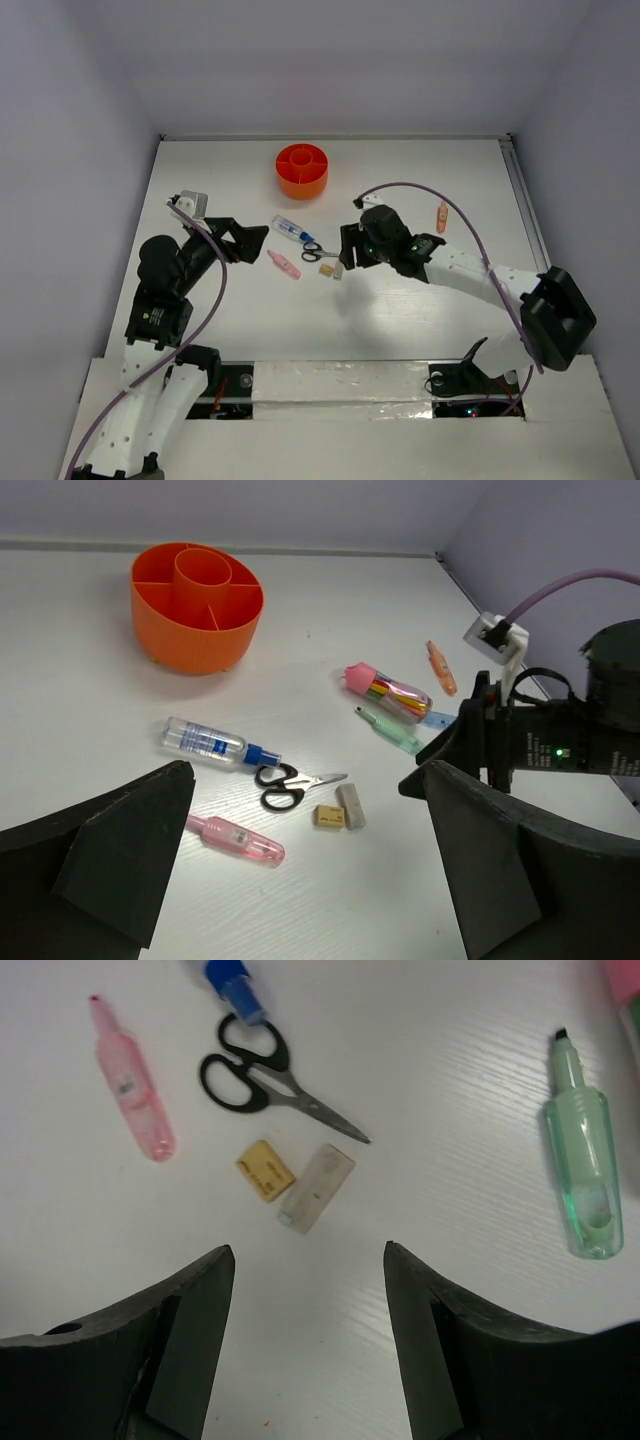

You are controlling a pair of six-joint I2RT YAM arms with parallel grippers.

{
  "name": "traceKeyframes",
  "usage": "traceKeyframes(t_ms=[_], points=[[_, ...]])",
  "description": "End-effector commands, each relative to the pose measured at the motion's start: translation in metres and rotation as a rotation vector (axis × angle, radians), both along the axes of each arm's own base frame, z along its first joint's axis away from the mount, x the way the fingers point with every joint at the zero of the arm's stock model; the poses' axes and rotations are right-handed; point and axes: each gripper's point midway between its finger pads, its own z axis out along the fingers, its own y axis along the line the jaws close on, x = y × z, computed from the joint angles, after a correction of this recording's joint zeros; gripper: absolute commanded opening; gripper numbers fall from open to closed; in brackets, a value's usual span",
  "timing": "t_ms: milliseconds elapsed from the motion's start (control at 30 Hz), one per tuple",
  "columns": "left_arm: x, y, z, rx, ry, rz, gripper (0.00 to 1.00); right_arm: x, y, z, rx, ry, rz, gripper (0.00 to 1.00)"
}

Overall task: Sort the stationery into containers
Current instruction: Pick up the stationery from the center of the board.

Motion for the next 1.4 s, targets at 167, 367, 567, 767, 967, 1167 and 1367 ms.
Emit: traceKeyframes(t_ms=[167,367,567,767,967,1167,1367], points=[[-0.006,-0.007,0.024,-0.006,-0.086,-0.042,0.99,0.03,-0.002,-0.006,-0.109,0.013,-0.139,0.61],[-0.011,-0.012,0.024,-0.019,-0.084,-0.057,0.99,0.032,0.001,-0.033,-0.16,0.073,-0.184,0.59],[-0.016,-0.015,0.025,-0.021,-0.09,-0.07,0.99,0.032,0.011,-0.051,-0.153,0.113,-0.194,0.6],[-0.019,-0.016,0.025,-0.02,-0.092,-0.076,0.99,0.034,0.022,-0.073,-0.14,0.151,-0.198,0.57],[-0.019,-0.016,0.025,-0.02,-0.092,-0.073,0.99,0.038,0.032,-0.078,-0.108,0.162,-0.194,0.56],[-0.02,-0.016,0.026,-0.02,-0.096,-0.076,0.99,0.036,0.039,-0.078,-0.067,0.172,-0.179,0.54],[-0.019,-0.016,0.026,-0.021,-0.095,-0.074,0.99,0.037,0.036,-0.096,-0.129,0.204,-0.192,0.41]])
